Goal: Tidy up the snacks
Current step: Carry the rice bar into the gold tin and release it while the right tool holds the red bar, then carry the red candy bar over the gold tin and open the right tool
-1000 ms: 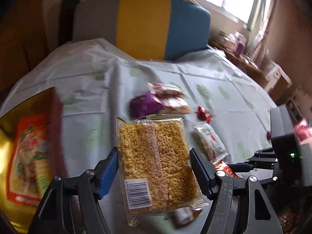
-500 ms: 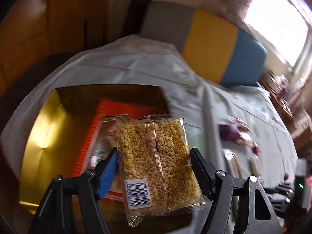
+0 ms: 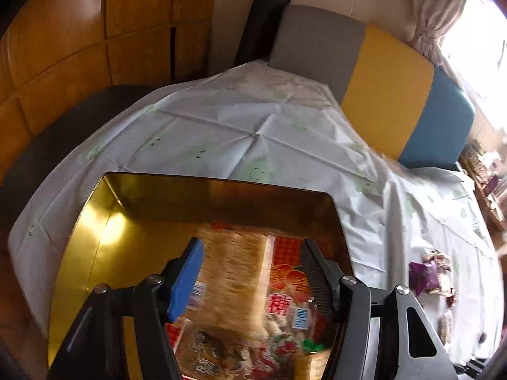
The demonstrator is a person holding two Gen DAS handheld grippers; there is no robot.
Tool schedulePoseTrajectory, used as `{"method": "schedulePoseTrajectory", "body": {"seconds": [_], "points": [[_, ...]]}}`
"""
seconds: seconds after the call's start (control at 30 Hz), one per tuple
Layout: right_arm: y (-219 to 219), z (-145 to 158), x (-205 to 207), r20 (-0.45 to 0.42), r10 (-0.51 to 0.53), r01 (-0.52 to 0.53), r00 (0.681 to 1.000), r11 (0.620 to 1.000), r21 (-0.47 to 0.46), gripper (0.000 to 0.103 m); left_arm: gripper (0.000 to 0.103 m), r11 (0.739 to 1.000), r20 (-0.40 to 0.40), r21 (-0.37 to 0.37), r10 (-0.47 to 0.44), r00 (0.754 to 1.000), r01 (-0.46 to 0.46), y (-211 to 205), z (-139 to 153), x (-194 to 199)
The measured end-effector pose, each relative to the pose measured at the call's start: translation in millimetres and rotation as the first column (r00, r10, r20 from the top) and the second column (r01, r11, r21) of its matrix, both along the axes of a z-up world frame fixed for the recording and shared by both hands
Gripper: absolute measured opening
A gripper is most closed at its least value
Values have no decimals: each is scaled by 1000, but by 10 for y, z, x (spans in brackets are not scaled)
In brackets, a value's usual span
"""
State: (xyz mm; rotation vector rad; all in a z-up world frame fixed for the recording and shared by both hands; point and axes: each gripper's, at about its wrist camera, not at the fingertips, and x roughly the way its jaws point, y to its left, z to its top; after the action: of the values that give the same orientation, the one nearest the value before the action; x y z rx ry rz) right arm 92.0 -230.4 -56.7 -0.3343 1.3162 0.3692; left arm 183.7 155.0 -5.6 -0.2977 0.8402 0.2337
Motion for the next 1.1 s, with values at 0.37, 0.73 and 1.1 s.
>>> {"method": "schedulePoseTrajectory", "body": {"seconds": [0.37,0.73,1.1], "points": [[11,3,5,4,9,-9,1000,1000,-11,26,64,995,-5,71,-64,998,64,-464,5,-496],[53,8,-23,28,30,-29,999,999,-34,26,65,989,-6,108,-103,995,103,-745,-9,-927],[44,1,-45,37,15,-14,999,999,-30,26,65,981,13,89,-174,985,172,-827,-99,-1277]]}}
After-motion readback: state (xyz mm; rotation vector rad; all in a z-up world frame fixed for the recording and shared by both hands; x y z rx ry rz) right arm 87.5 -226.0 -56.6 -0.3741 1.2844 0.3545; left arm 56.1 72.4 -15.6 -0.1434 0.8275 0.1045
